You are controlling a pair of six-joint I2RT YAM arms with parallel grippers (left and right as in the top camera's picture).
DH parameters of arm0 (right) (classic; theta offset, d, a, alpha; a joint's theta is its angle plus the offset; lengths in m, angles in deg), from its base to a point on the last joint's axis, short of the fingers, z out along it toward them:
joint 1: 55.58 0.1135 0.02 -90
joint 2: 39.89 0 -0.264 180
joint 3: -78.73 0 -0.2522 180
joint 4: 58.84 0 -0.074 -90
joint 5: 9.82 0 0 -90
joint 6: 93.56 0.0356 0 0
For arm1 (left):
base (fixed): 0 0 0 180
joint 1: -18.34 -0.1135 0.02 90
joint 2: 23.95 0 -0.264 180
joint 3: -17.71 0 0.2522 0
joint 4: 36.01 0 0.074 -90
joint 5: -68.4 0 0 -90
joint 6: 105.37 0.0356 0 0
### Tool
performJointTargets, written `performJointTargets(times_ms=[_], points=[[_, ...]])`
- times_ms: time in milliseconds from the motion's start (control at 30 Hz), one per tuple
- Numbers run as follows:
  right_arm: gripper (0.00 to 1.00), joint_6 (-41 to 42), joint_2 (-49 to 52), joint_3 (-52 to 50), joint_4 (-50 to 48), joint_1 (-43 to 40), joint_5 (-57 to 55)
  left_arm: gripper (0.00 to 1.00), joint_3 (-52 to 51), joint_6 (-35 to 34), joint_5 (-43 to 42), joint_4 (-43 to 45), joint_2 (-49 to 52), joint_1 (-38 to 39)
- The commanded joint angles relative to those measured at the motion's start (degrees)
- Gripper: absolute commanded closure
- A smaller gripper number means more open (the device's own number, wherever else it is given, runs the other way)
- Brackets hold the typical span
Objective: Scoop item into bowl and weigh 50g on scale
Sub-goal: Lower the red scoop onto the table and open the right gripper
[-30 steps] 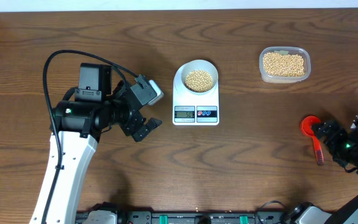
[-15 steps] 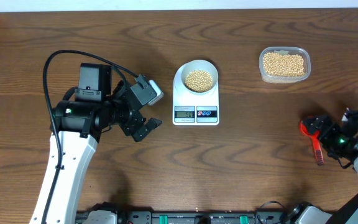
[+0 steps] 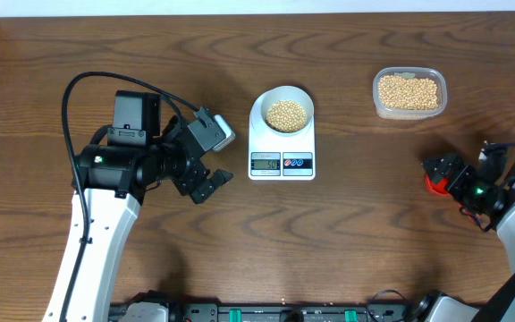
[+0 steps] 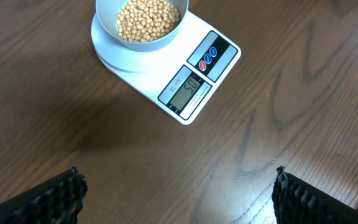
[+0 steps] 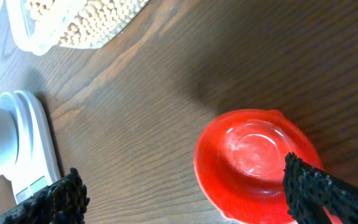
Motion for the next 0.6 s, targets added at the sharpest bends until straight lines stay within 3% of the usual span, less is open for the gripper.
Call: performJointTargets(times_ms=[0,267,567], points=[[0.01,1.2,0.0,1.0,-0.4,0.8,0.2,0.02,0.9,-0.3,0.1,-0.2,-0.8,-0.3],[0.01,3.9,-3.0,1.0,-10.1,0.8,11.4,0.02,0.9,-0.3,0.1,-0.2,-0.8,-0.3],[0.01,3.4,-19.3,1.1,-13.3,0.8,11.3,0.02,0.9,-0.3,0.1,-0.2,-0.8,-0.3]])
